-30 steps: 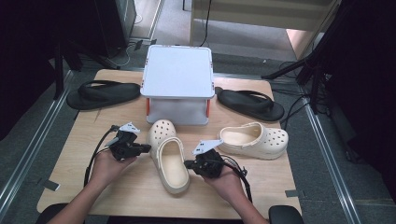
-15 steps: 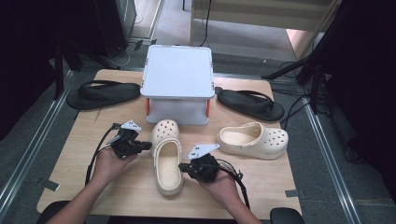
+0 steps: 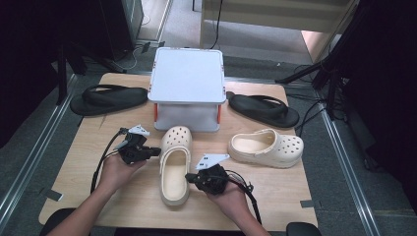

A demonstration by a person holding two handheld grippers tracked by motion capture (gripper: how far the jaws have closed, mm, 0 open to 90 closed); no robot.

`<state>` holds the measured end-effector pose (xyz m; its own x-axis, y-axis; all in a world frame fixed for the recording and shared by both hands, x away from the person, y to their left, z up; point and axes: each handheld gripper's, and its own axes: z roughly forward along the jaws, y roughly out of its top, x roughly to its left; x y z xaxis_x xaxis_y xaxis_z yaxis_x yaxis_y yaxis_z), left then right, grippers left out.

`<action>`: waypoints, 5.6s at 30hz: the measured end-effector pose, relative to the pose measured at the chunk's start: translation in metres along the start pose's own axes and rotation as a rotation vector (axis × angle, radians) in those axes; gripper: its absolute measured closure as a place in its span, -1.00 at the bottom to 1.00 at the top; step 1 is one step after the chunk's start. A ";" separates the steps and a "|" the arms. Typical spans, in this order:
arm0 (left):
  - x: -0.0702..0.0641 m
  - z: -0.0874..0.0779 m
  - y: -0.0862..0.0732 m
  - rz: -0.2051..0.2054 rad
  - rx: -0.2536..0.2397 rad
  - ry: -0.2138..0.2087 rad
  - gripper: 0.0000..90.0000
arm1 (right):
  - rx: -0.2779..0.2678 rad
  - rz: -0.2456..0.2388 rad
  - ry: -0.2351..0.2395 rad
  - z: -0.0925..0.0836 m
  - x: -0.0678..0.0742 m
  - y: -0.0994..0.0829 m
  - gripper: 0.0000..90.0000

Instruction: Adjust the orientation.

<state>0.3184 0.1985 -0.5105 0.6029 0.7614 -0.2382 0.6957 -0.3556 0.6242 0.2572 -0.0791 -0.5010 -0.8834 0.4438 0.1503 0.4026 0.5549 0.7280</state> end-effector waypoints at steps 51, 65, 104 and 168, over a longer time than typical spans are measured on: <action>0.007 -0.038 -0.019 -0.013 -0.062 -0.050 -0.14 | 0.036 0.361 -0.385 -0.057 -0.140 -0.027 1.00; 0.009 -0.040 -0.013 -0.009 -0.071 -0.036 -0.13 | 0.036 0.345 -0.377 -0.058 -0.133 -0.029 1.00; 0.016 -0.039 0.000 0.002 -0.074 -0.044 -0.13 | 0.062 0.388 -0.367 -0.101 -0.068 -0.076 1.00; 0.016 -0.044 -0.011 -0.016 -0.079 -0.016 -0.10 | -0.015 0.513 -0.591 -0.154 -0.169 -0.090 1.00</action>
<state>0.3035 0.2379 -0.4882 0.5983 0.7579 -0.2601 0.6729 -0.2989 0.6767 0.3333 -0.3125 -0.4894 -0.3114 0.9457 0.0926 0.7190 0.1708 0.6737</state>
